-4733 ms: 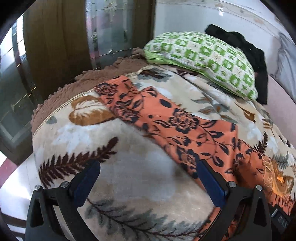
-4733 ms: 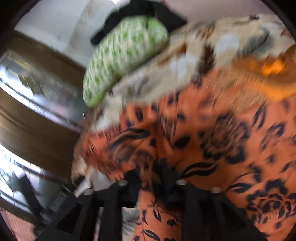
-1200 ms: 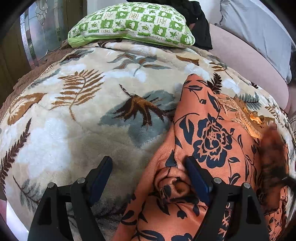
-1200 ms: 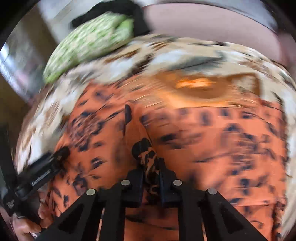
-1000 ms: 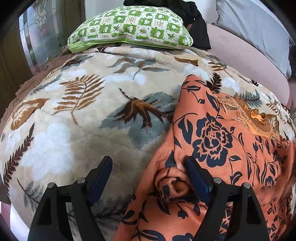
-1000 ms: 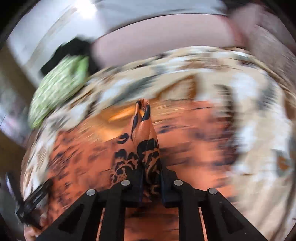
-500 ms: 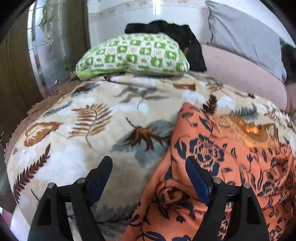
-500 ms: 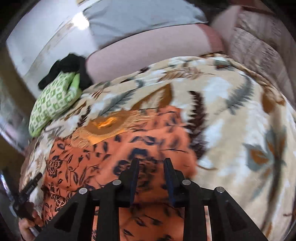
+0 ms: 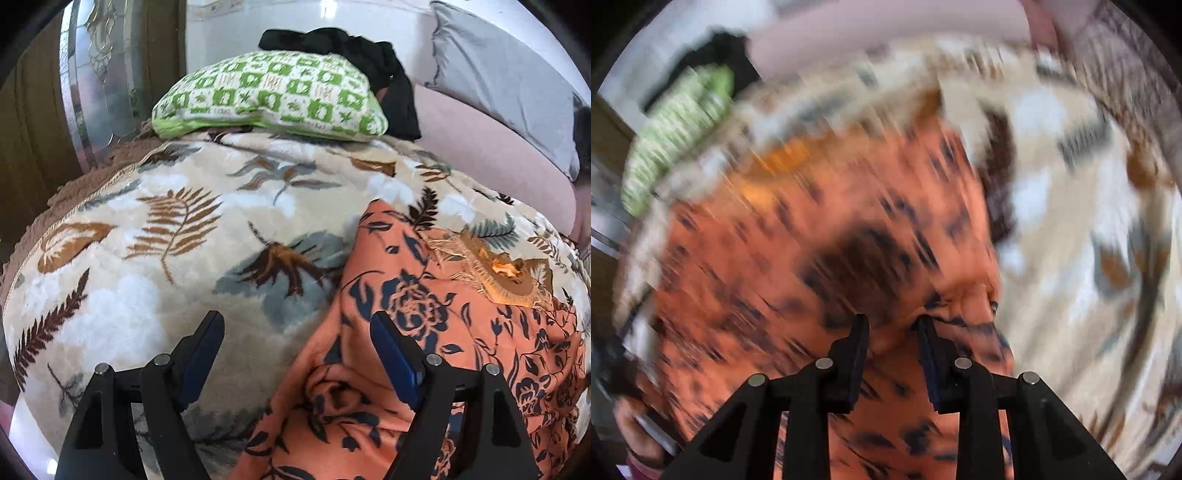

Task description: Fold small clothes

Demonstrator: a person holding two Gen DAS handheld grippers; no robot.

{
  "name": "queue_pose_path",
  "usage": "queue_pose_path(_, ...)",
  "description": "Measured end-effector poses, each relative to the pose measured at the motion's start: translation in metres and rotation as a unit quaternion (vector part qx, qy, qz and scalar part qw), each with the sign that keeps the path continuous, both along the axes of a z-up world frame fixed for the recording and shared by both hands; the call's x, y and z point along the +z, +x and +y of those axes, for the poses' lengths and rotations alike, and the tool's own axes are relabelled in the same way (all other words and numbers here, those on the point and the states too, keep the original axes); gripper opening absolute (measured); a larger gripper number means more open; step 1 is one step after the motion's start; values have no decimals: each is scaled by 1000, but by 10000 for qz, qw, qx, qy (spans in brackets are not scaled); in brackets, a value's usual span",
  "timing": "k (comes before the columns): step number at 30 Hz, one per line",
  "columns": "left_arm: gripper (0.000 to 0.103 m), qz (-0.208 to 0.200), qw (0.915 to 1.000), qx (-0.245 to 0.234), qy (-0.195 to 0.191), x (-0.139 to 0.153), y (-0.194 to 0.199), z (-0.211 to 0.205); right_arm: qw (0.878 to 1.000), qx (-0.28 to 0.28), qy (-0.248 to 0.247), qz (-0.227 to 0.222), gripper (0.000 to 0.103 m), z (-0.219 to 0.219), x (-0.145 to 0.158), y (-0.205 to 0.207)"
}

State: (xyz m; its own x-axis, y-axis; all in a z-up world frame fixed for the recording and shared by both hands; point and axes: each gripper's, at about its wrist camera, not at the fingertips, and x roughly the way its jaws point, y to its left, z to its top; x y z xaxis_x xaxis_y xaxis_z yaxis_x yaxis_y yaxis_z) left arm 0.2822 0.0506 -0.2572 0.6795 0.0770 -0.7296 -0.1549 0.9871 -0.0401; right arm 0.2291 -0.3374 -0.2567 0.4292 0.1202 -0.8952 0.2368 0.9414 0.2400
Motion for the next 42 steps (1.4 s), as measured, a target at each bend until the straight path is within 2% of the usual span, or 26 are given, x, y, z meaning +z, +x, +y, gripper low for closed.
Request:
queue_pose_path(2, 82, 59, 9998, -148, 83, -3, 2, -7, 9977, -152, 272, -606, 31, 1, 14, 10)
queue_pose_path(3, 82, 154, 9995, -204, 161, -7, 4, -10, 9971, -104, 380, -654, 31, 3, 10, 21)
queue_pose_path(4, 82, 295, 9990, -246, 220, -13, 8, -13, 9975, -71, 411, -573, 31, 3, 0, 30)
queue_pose_path(6, 83, 582, 9977, -286, 206, -24, 14, -13, 9995, -158, 228, -167, 31, 5, -31, 48)
queue_pose_path(7, 83, 661, 9973, -285, 143, -28, 16, -10, 9993, -202, 306, 87, 31, 2, -50, 56)
queue_pose_path(8, 83, 675, 9973, -284, 28, -29, 16, -7, 9982, -349, 481, -107, 31, -3, -50, 56)
queue_pose_path(11, 83, 594, 9978, -284, -100, -23, 14, 0, 9953, -445, 845, -144, 31, -13, -22, 44)
queue_pose_path(13, 82, 532, 9981, -284, -111, -19, 10, 2, 9950, -284, 853, -429, 31, -16, 1, 27)
queue_pose_path(16, 82, 433, 9982, -371, -180, -12, -1, 9, 9929, -38, 878, -804, 31, -35, 30, -22)
queue_pose_path(17, 82, 411, 9982, -399, -183, -10, -6, 12, 9908, -3, 981, -928, 34, -43, 36, -40)
queue_pose_path(20, 82, 363, 9977, -490, -296, -1, -29, 27, 9829, -97, 1365, -1230, 80, -61, 52, -104)
queue_pose_path(21, 82, 349, 9974, -512, -378, 4, -39, 32, 9802, -171, 1452, -1336, 81, -60, 45, -108)
queue_pose_path(22, 82, 352, 9970, -521, -441, 8, -49, 37, 9760, -230, 1585, -1473, 81, -66, 52, -134)
queue_pose_path(23, 82, 352, 9967, -535, -503, 11, -60, 42, 9752, -255, 1648, -1458, 80, -63, 50, -138)
queue_pose_path(25, 82, 402, 9957, -568, -618, 12, -81, 48, 9774, -253, 1731, -1189, 80, -59, 44, -164)
queue_pose_path(28, 82, 844, 9911, -704, -747, 1, -122, 56, 9849, -118, 1607, -631, 80, -49, 33, -188)
queue_pose_path(32, 82, 1427, 9787, -648, -1323, -20, -163, 71, 9905, 16, 1371, -74, 80, -39, 15, -213)
queue_pose_path(35, 82, 1564, 9773, -509, -1334, -27, -176, 76, 9864, -2, 1630, 201, 80, -42, -2, -220)
queue_pose_path(38, 82, 1667, 9751, -649, -1313, -31, -180, 72, 9843, -134, 1704, 443, 81, -38, -15, -221)
queue_pose_path(40, 81, 1873, 9717, -661, -1278, -41, -182, 71, 9829, -214, 1742, 551, 80, -37, -24, -221)
queue_pose_path(42, 76, 2141, 9646, -619, -1411, -56, -186, 73, 9827, -224, 1717, 661, 80, -37, -28, -226)
